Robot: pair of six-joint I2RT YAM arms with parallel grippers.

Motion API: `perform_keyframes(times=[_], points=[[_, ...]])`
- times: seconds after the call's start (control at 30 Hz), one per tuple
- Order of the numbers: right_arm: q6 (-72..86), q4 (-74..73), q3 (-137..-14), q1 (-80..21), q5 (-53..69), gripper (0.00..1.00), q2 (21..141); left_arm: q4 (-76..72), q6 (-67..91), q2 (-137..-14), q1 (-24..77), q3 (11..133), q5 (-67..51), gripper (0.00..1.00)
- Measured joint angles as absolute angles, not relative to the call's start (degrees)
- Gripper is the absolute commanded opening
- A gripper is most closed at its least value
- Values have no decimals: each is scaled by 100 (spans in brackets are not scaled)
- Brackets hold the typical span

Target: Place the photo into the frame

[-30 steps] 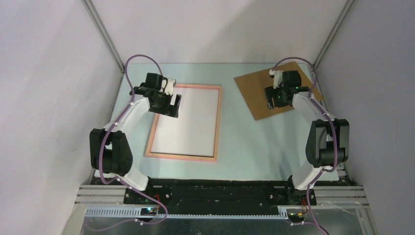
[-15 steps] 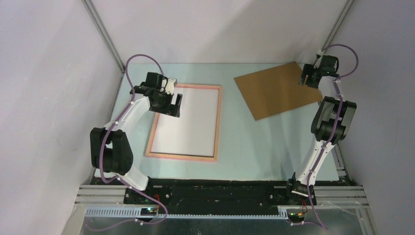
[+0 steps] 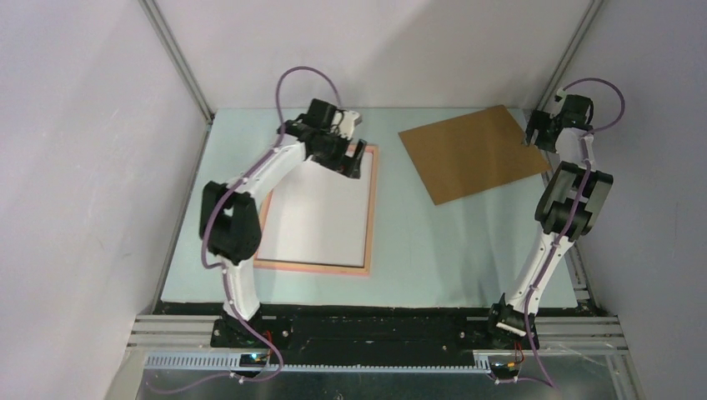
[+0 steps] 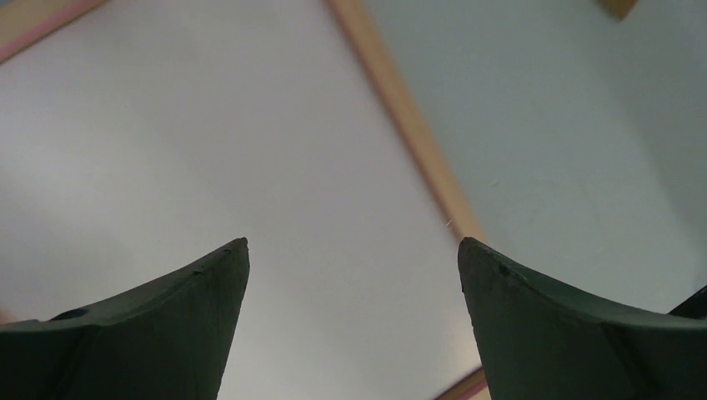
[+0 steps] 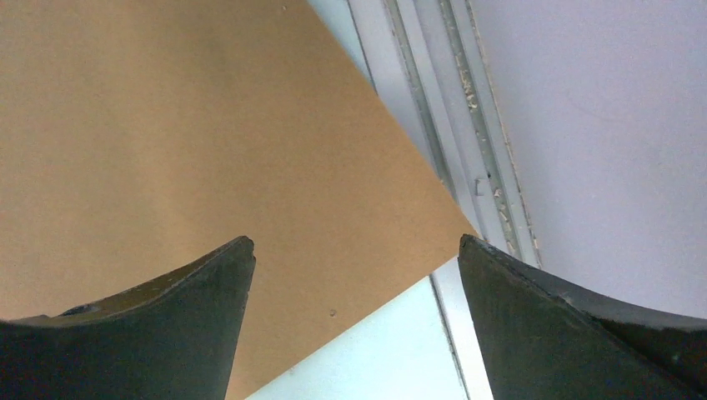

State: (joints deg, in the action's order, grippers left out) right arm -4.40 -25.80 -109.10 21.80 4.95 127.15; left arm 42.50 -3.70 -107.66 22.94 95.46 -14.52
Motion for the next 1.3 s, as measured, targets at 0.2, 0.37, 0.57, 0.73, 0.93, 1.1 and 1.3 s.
perform_keyframes(times=[0.2, 0.37, 0.57, 0.73, 0.93, 1.1, 1.3], points=[[-735, -2781, -11056, 2307, 486, 97, 12923, 4115, 180, -11878, 2930, 10737, -1557, 99], [-969, -3068, -11389, 2394, 499, 97, 13216, 4007, 698, -12757, 3308, 11832, -1507, 99], [-1264, -3487, -11911, 2440, 604, 97, 13614, 3913, 1118, -13478, 3629, 12772, -1282, 99], [-1553, -3870, -12274, 2451, 819, 96, 13893, 3664, 1518, -13891, 3758, 13100, -1149, 99], [-1813, -4278, -12678, 2451, 1116, 95, 14169, 3328, 1905, -14254, 3815, 13159, -996, 99], [-1933, -4447, -12910, 2447, 1253, 95, 14361, 3131, 2064, -14444, 3848, 13159, -893, 99], [-2021, -4508, -12962, 2445, 1256, 96, 14374, 2982, 2187, -14538, 3929, 13172, -851, 98]])
